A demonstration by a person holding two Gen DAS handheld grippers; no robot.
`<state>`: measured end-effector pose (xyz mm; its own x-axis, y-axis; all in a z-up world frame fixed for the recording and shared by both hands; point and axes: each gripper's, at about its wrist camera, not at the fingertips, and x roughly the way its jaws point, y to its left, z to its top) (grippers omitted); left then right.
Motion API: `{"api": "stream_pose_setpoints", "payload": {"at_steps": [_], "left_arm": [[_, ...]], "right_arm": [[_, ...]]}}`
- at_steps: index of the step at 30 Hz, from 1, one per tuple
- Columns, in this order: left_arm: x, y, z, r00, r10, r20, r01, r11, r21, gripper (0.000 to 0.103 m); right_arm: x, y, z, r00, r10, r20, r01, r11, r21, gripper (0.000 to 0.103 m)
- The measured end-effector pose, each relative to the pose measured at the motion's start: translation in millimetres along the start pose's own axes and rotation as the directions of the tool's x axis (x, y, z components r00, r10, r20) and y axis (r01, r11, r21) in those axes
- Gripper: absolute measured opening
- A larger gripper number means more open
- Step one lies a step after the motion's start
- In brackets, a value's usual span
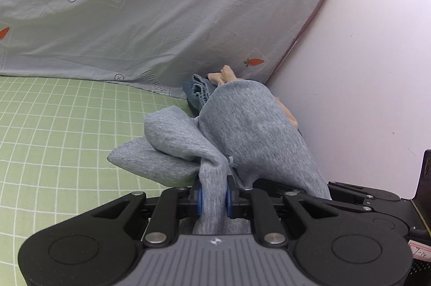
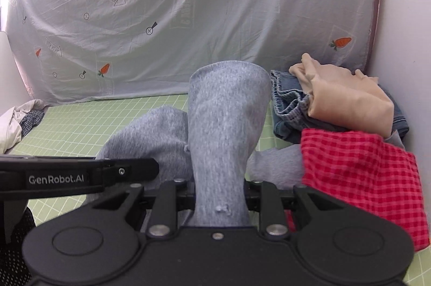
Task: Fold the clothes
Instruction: 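Pinch the grey bundle with the left gripper while the right gripper pinches it too, lifting it, then carry the grey bundle with both grippers onto the clothes stack by the wall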
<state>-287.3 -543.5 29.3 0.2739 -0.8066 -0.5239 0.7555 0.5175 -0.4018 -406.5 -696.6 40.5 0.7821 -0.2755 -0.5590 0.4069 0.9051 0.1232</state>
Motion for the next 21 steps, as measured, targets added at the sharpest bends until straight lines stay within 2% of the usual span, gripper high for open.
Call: {"api": "stream_pose_setpoints", "payload": {"at_steps": [6, 11, 14, 16, 19, 21], "left_arm": [[42, -76, 10, 0.993, -0.118, 0.015, 0.116, 0.991, 0.070, 0.016], [84, -108, 23, 0.990, -0.142, -0.012, 0.142, 0.982, 0.128, 0.018], [120, -113, 12, 0.996, -0.047, -0.075, 0.056, 0.991, 0.124, 0.025], [140, -103, 1, 0.992, 0.012, -0.124, -0.001, 0.996, 0.086, 0.024], [151, -86, -8, 0.980, 0.110, -0.164, -0.092, 0.989, 0.114, 0.024], [150, -73, -8, 0.976, 0.138, -0.168, -0.121, 0.986, 0.111, 0.027]], "right_arm": [[-40, -95, 12, 0.997, -0.003, 0.073, -0.004, 0.996, 0.086, 0.024], [-43, -156, 14, 0.993, -0.080, 0.084, 0.072, 0.993, 0.096, 0.024], [-25, -192, 1, 0.991, -0.128, 0.038, 0.122, 0.983, 0.137, 0.028], [1, -207, -13, 0.980, -0.192, -0.054, 0.197, 0.971, 0.132, 0.029], [34, -206, -34, 0.925, -0.334, -0.180, 0.346, 0.937, 0.042, 0.034], [32, -204, -43, 0.916, -0.369, -0.156, 0.382, 0.922, 0.063, 0.042]]}}
